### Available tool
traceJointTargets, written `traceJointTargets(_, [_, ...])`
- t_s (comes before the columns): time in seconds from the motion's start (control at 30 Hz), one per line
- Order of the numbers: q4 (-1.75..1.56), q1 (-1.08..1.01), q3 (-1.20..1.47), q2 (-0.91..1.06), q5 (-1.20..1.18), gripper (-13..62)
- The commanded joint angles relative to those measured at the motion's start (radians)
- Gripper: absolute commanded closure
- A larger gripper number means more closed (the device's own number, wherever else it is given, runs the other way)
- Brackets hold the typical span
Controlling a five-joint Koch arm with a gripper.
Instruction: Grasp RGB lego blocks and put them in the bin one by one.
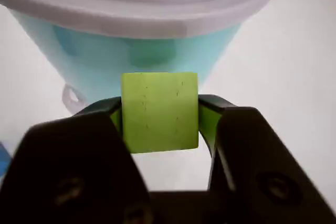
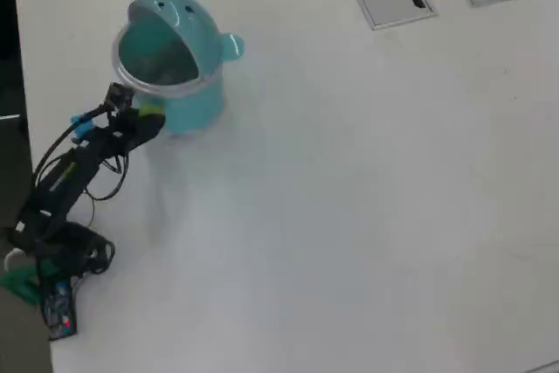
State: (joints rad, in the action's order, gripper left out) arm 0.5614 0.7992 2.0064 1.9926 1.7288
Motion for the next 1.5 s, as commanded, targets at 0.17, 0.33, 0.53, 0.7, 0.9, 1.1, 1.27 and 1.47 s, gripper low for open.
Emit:
traceJointTargets(0.17, [-0.092,0.021,-0.137,0.12,-0.031,37.5])
traceJointTargets(0.33, [-0.114,0.049,-0.216,0.143,-0.071,37.6])
traceJointTargets(0.53, [-0.17,0.097,-0.405,0.043,-0.078,37.6])
traceJointTargets(0.7, [-0.232,0.13,-0.538,-0.147,-0.092,37.6])
traceJointTargets(0.9, [-0.236,0.144,-0.661,-0.282,-0.107,37.7])
traceJointTargets(1.1, [-0.287,0.114,-0.689,-0.357,-0.11,34.9])
traceJointTargets(1.27, [-0.291,0.104,-0.683,-0.388,-0.078,26.9])
traceJointTargets(1.47, [-0.377,0.118,-0.67,-0.443,-0.048,15.5])
